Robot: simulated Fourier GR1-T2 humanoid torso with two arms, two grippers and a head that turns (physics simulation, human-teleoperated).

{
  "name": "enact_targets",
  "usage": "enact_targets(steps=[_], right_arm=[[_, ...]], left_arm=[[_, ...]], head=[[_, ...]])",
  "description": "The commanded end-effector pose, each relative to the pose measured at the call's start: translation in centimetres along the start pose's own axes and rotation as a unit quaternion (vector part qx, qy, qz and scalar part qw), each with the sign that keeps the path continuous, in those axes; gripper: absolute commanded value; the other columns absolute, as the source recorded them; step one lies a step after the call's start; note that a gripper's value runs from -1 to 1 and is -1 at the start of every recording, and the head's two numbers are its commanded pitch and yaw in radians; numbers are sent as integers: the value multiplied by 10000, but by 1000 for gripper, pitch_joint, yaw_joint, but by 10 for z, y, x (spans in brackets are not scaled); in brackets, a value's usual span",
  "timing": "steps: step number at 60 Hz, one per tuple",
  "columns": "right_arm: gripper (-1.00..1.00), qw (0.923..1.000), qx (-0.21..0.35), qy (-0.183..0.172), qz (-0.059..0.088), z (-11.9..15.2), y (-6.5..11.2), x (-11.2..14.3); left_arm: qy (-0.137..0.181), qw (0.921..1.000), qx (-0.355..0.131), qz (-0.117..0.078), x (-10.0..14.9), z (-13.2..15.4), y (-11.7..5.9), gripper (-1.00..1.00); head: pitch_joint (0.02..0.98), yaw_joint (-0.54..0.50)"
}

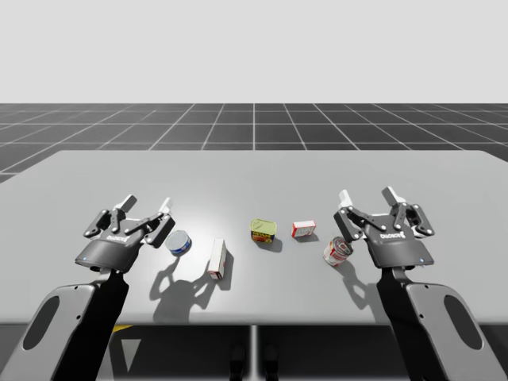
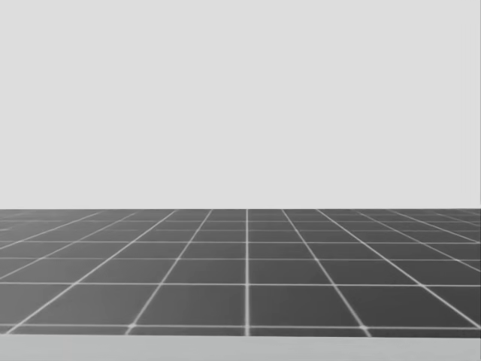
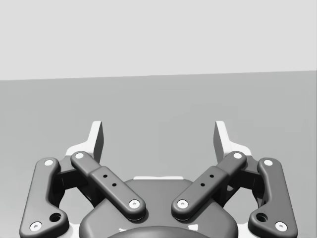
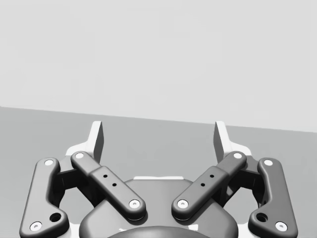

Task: Lift the meat can off the table.

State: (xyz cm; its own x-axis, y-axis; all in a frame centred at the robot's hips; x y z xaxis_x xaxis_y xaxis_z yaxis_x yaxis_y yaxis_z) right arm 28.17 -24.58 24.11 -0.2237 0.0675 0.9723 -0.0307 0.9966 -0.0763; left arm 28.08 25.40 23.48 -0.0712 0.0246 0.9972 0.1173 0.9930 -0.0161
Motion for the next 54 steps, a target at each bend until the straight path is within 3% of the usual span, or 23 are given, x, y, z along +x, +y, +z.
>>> enact_targets(steps=[1, 4, 7, 19, 40, 54], right_arm=[[-1000, 9997, -229, 24, -70, 2, 1, 0], [-1000, 10000, -79, 33, -41, 2, 0, -1], [-1000, 9997, 85, 138, -196, 1, 0, -1], [-1000, 9996, 97, 200, -195, 0, -1, -1], [-1000, 9997, 88, 220, -113, -1, 0, -1], [-1000, 9997, 102, 221, -81, -1, 1, 0]], left_arm=[[-3, 10000, -4, 4, 0, 0, 0, -1000], [-1, 10000, -9, 7, 0, 0, 0, -1000], [2, 10000, -23, 18, 0, 0, 0, -1000], [19, 10000, -26, 46, 0, 0, 0, -1000], [66, 10000, -39, -33, -2, -1, -1, -1000], [77, 9999, -80, -74, -2, -2, -1, -1000]], head=[[63, 19], [66, 18], [76, 18], [177, 11], [538, 15], [705, -33]])
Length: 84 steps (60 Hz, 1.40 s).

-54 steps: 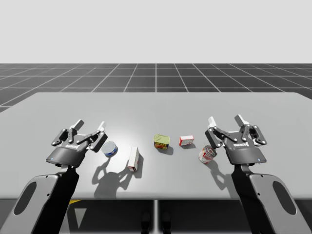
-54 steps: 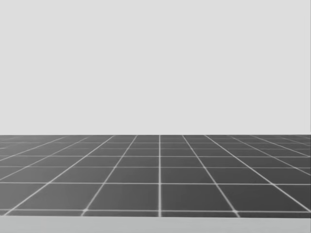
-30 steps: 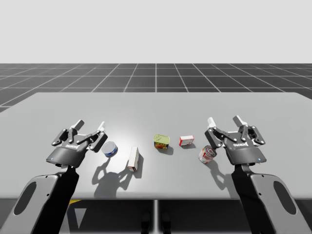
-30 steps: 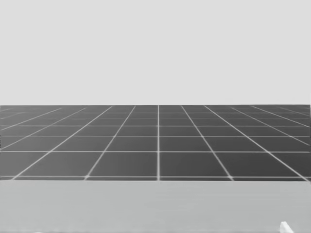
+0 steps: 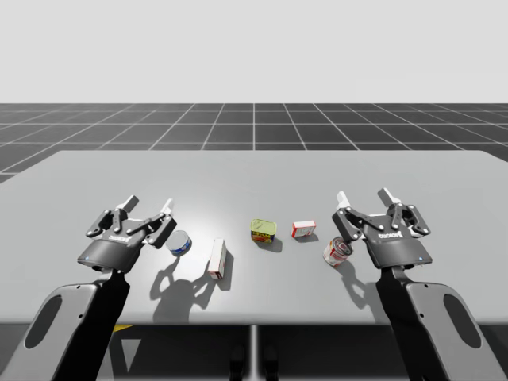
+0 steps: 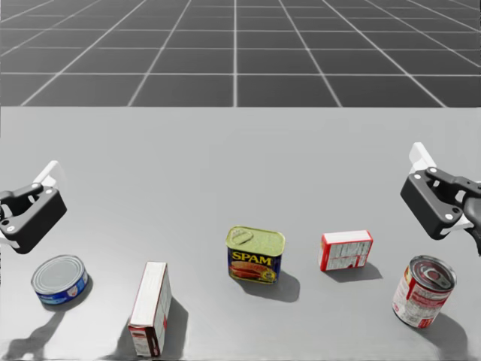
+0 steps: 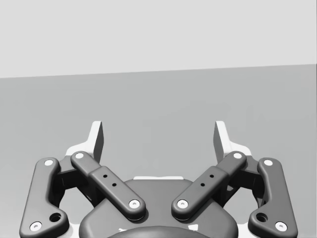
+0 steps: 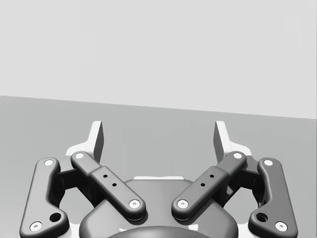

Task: Lift the meat can off the table.

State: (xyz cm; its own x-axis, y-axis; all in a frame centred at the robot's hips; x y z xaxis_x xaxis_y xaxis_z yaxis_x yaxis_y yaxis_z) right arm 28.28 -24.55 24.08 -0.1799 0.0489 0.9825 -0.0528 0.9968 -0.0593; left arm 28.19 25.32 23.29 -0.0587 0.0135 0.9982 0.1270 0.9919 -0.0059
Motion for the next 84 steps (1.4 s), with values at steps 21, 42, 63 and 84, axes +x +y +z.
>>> enact_targets(steps=[21, 42, 63, 84], right_arm=[[-1000, 9999, 3, 1, 117, 1, 3, 1], [-1000, 9979, 464, 351, -286, 25, 27, 35], [-1000, 9929, 953, 677, -196, 59, 82, 32], [-1000, 9877, 1238, 906, -308, 78, 131, 0]], left_arm=[[17, 10000, -76, -50, -1, -1, -2, -1000], [18, 9999, -111, -76, -1, -1, -5, -1000], [51, 9999, -122, -85, -3, 0, -9, -1000], [43, 9998, -154, -69, -4, 1, -11, -1000]], head=[[785, -50], [770, -43], [775, -48], [776, -47]])
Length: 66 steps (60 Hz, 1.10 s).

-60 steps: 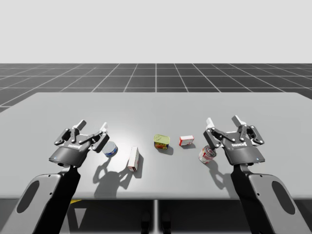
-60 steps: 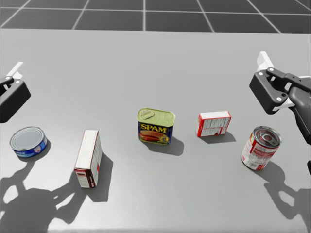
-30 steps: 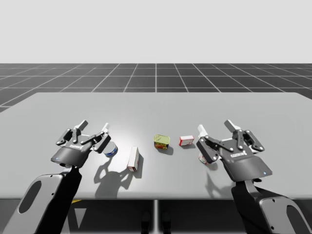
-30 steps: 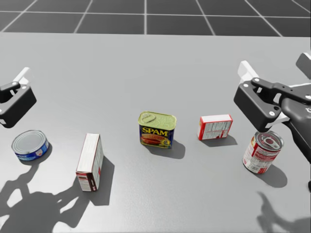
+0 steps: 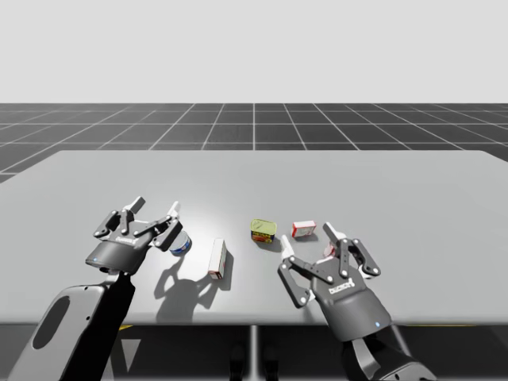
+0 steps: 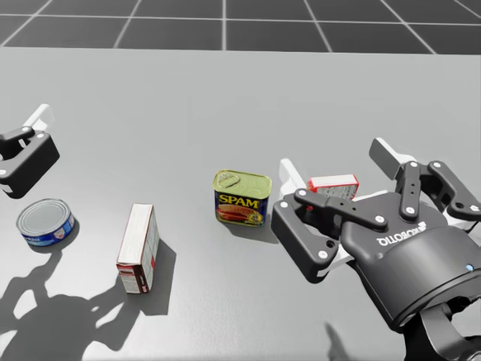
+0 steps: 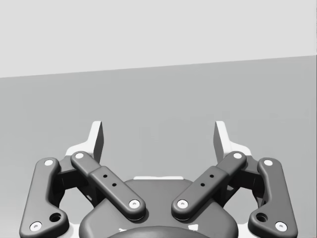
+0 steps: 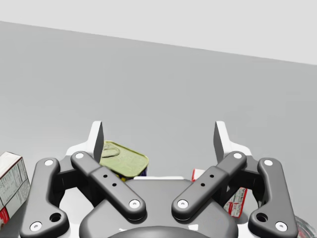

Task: Lift the meat can off the table.

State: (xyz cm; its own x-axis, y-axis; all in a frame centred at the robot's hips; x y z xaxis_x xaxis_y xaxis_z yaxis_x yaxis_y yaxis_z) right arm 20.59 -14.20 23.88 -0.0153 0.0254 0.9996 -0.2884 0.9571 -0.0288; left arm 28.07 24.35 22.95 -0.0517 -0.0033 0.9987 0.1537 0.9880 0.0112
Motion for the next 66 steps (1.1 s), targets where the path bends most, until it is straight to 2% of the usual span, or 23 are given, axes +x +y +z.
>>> enact_targets(steps=[1, 6, 23, 34, 43, 49, 53, 57, 66], right_arm=[[-1000, 9998, 101, 133, -93, -1, 27, -22], [-1000, 9998, 20, 179, -84, -4, 35, -31], [-1000, 9962, -478, 667, -282, -20, 59, -60], [-1000, 9957, -454, 786, -201, -34, 72, -77], [-1000, 9945, -550, 867, -198, -48, 82, -86], [-1000, 9930, -749, 908, -24, -60, 85, -93], [-1000, 9906, -869, 1051, -59, -66, 86, -97], [-1000, 9889, -1024, 1074, 20, -73, 87, -100], [-1000, 9851, -1213, 1220, 12, -86, 88, -106]], left_arm=[[-7, 10000, -17, 11, 0, 0, -1, -1000], [-9, 10000, -25, 14, 0, 1, -1, -1000], [-31, 10000, -38, 16, 2, 2, -1, -1000], [-48, 10000, -42, 25, 3, 3, -1, -1000], [-49, 10000, -41, 30, 3, 3, -2, -1000], [-47, 10000, -40, 35, 3, 3, -2, -1000], [-38, 10000, -40, 38, 3, 3, -2, -1000], [-32, 10000, -41, 39, 3, 3, -2, -1000], [-30, 10000, -38, 52, 3, 4, -2, -1000]], head=[[776, -46], [776, -46], [772, -43], [770, -41], [770, -40], [769, -38], [769, -36], [769, -37], [767, -34]])
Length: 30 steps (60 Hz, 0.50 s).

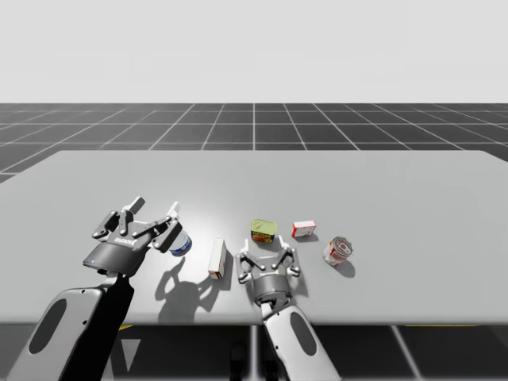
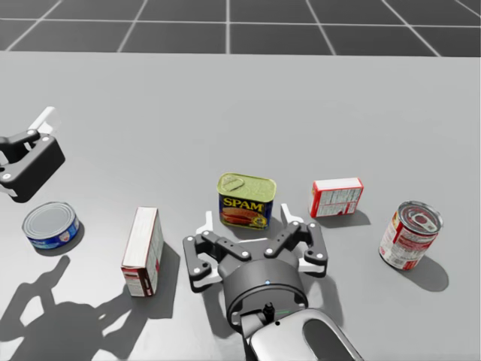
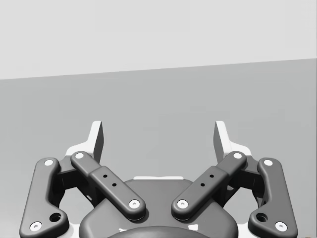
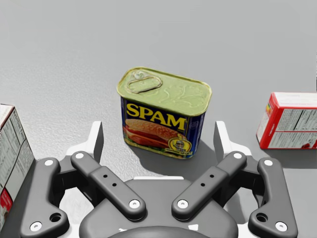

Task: Lift the meat can off the table.

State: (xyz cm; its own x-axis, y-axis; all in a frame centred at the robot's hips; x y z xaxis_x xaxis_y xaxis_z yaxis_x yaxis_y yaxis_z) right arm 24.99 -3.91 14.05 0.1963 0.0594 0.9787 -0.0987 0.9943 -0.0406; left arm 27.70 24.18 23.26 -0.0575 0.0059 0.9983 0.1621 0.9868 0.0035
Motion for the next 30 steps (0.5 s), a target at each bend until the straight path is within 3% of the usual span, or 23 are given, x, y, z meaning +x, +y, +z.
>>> enact_targets(steps=[1, 14, 23, 30], right_arm=[[-1000, 9995, -288, 138, 32, -18, 3, -7], [-1000, 9985, -506, 212, -2, -36, 9, -9], [-1000, 9980, -517, 296, -189, -46, 12, -9], [-1000, 9978, -559, 280, -227, -53, 14, -7]], left_arm=[[8, 10000, 3, 14, 0, 0, 0, -1000], [12, 10000, 5, 36, 0, 0, 0, -1000], [13, 10000, 0, 52, 0, 0, 0, -1000], [15, 10000, -10, 53, 0, 0, 0, -1000]], head=[[766, -33], [762, -35], [760, -37], [761, -40]])
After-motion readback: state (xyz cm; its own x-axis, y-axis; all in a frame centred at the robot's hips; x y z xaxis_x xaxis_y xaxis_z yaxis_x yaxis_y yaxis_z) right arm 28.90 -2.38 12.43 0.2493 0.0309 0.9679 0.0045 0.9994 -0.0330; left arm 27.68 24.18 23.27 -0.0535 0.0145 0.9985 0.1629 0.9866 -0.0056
